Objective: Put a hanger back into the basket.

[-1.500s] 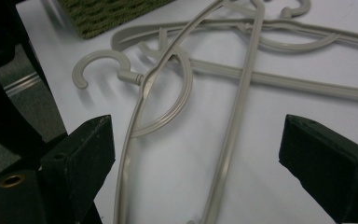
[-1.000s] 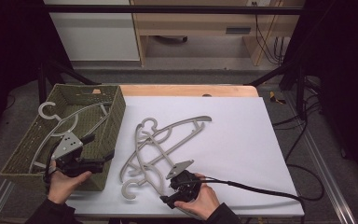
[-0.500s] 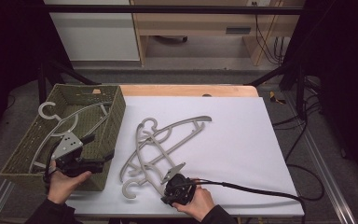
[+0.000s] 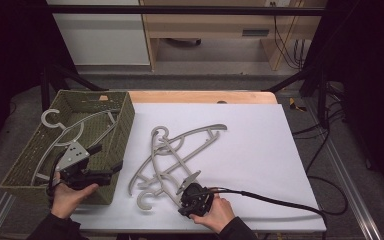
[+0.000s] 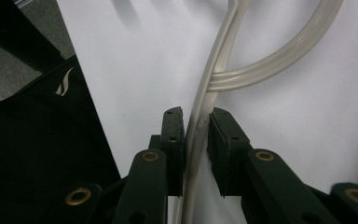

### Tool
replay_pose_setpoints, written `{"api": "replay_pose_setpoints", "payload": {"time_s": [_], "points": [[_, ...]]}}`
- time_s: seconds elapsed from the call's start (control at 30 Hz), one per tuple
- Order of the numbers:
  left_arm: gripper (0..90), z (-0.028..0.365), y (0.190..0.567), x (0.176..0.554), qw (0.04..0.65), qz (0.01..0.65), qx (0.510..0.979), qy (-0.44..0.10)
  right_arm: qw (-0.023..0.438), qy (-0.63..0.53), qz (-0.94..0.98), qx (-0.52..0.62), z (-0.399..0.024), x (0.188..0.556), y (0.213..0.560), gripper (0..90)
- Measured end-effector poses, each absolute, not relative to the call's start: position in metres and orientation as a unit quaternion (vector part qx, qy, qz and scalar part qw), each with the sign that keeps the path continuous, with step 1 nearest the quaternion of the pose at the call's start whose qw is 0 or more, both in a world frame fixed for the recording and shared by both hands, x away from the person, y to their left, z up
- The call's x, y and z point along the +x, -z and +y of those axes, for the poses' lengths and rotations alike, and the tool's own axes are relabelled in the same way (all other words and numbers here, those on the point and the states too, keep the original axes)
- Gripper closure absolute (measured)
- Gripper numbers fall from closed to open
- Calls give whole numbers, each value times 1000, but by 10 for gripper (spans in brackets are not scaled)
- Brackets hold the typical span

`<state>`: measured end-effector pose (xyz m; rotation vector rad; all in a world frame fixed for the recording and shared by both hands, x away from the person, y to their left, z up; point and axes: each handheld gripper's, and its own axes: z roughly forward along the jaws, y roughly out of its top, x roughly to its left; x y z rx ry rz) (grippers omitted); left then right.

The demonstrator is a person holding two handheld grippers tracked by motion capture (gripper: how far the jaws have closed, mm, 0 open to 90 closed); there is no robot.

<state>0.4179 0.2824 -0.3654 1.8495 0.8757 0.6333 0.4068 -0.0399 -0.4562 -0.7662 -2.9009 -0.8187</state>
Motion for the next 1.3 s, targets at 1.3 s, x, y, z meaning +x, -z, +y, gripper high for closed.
{"api": "replay_pose_setpoints", "payload": {"time_s": [1.3], "points": [[97, 264, 358, 408, 471, 302, 785, -265, -3, 344, -899, -273, -114, 424, 382, 827]]}}
